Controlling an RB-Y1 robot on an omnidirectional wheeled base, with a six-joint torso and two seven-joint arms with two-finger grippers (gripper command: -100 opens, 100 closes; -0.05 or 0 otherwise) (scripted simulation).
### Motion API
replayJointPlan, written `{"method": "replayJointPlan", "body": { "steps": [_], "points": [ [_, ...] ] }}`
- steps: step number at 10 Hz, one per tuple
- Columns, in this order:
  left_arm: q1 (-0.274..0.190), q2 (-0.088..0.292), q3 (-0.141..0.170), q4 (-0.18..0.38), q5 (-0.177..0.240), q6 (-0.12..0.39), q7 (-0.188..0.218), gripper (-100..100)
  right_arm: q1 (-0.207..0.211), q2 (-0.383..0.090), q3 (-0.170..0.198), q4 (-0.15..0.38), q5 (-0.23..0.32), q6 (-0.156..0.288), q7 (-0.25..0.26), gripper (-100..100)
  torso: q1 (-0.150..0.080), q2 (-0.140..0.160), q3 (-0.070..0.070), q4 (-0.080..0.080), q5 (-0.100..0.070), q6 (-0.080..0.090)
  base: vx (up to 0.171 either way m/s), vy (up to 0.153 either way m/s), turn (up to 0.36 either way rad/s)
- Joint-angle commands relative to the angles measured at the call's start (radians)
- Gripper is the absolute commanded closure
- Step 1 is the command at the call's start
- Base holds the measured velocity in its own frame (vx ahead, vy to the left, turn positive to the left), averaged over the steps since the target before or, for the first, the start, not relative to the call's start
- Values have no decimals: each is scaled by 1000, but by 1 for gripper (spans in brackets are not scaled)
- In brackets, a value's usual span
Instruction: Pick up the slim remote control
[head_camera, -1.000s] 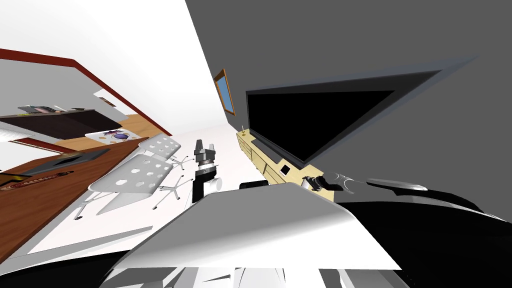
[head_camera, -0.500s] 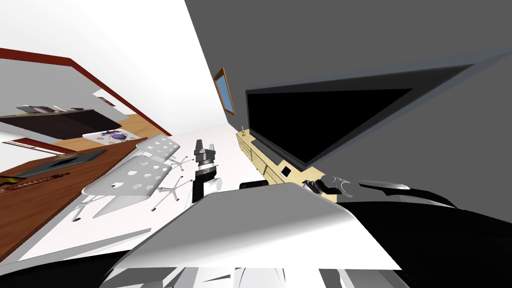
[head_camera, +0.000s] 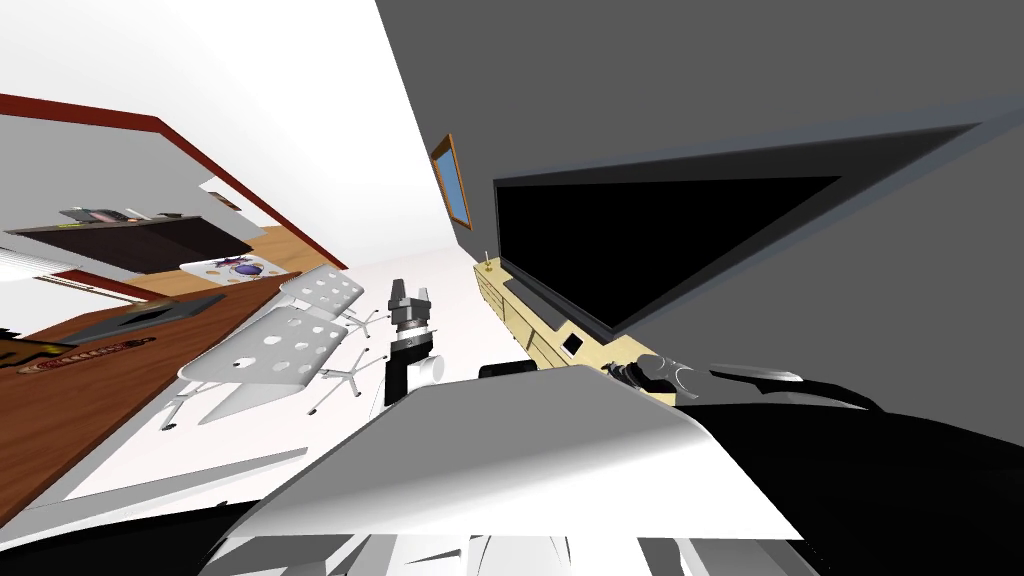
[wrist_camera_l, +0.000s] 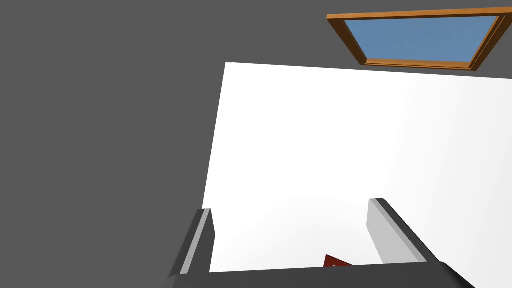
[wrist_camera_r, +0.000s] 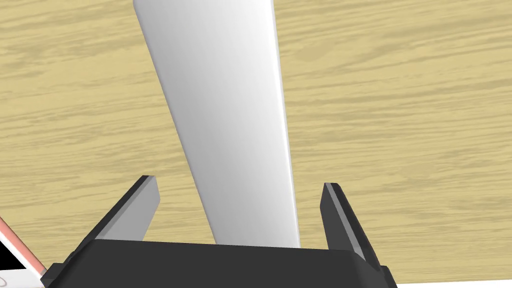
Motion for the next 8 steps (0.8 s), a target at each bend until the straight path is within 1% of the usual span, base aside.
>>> {"method": "replayJointPlan", "body": {
  "steps": [1, 2, 3, 7, 8],
  "points": [
    [0, 0, 0, 0, 0, 0, 0, 0, 7, 28, -9, 29, -2, 5, 10, -100, 0, 0, 0, 0, 0, 0, -11, -13, 39],
    [0, 0, 0, 0, 0, 0, 0, 0, 4, 14, -1, 9, 1, 9, -2, -100, 0, 0, 0, 0, 0, 0, 0, 0, 0],
    [0, 0, 0, 0, 0, 0, 0, 0, 5, 15, -2, 10, 1, 11, -1, 100, 1, -1, 0, 0, 0, 0, 0, 0, 0],
    [0, 0, 0, 0, 0, 0, 0, 0, 5, 15, -1, 10, 2, 10, 0, 100, 1, -1, -1, 0, 0, 0, 0, 0, 3],
    [0, 0, 0, 0, 0, 0, 0, 0, 5, 15, -1, 10, 2, 10, 0, 0, 1, -1, -1, 0, 0, 0, 0, 0, 0]
  ]
}}
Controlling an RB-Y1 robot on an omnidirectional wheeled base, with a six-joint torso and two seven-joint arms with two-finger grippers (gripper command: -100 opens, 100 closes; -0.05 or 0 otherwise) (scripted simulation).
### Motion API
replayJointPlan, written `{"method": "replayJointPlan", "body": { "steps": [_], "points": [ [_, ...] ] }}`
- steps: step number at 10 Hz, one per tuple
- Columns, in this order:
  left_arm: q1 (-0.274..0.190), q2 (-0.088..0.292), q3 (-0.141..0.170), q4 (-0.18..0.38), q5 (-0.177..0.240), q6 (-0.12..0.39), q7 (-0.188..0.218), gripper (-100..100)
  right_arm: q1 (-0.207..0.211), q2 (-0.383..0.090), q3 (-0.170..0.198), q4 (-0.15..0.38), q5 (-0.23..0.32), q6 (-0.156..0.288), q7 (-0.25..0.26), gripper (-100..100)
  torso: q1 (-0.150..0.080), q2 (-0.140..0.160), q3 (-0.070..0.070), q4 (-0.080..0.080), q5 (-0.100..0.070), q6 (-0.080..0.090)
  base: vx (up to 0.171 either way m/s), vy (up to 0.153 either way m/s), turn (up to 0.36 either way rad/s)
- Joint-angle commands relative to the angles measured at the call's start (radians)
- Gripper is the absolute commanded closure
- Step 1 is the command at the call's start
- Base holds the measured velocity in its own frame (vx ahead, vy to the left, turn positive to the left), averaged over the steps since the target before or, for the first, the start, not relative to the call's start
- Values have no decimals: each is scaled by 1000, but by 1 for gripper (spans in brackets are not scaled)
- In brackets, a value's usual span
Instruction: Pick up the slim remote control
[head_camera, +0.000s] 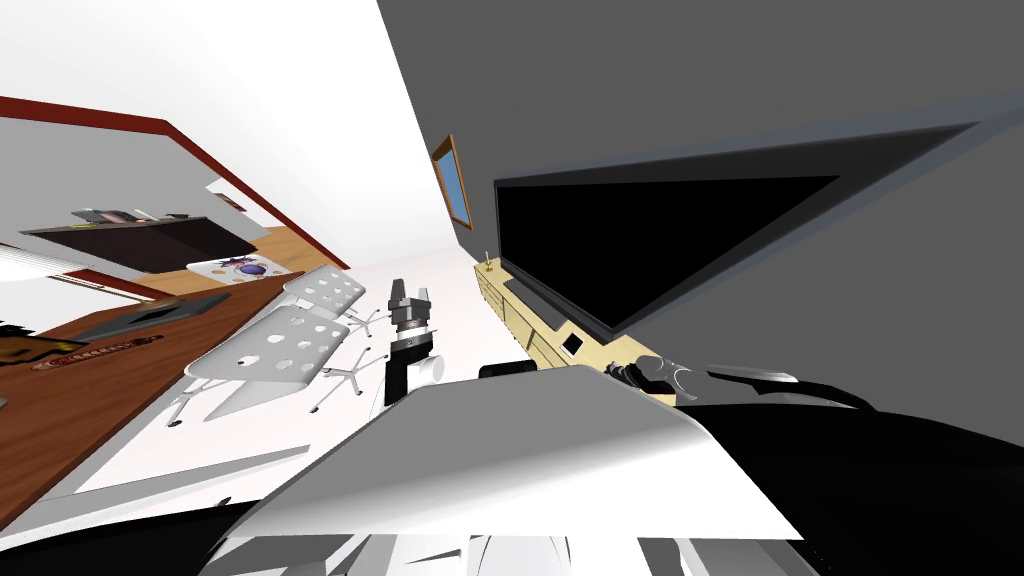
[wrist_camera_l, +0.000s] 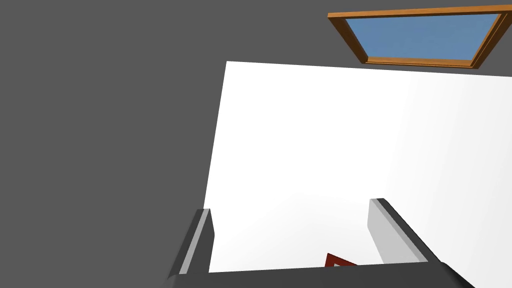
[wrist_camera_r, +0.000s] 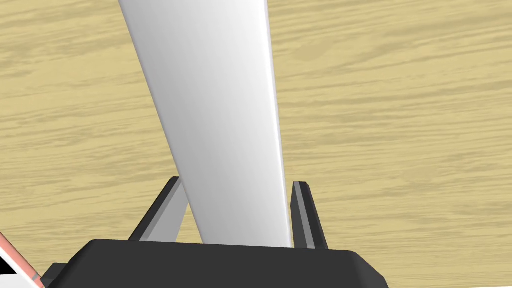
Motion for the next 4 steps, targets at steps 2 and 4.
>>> {"method": "replayJointPlan", "body": {
  "steps": [2, 4],
  "points": [
    [0, 0, 0, 0, 0, 0, 0, 0, -14, -39, -7, -4, -12, -39, 19, 100, 1, -1, 0, 0, 1, 1, 24, 26, -86],
    [0, 0, 0, 0, 0, 0, 0, 0, -10, -39, -5, -11, -10, -31, 14, 0, 2, -1, 0, 0, 0, 0, 5, 6, -12]
  ]
}}
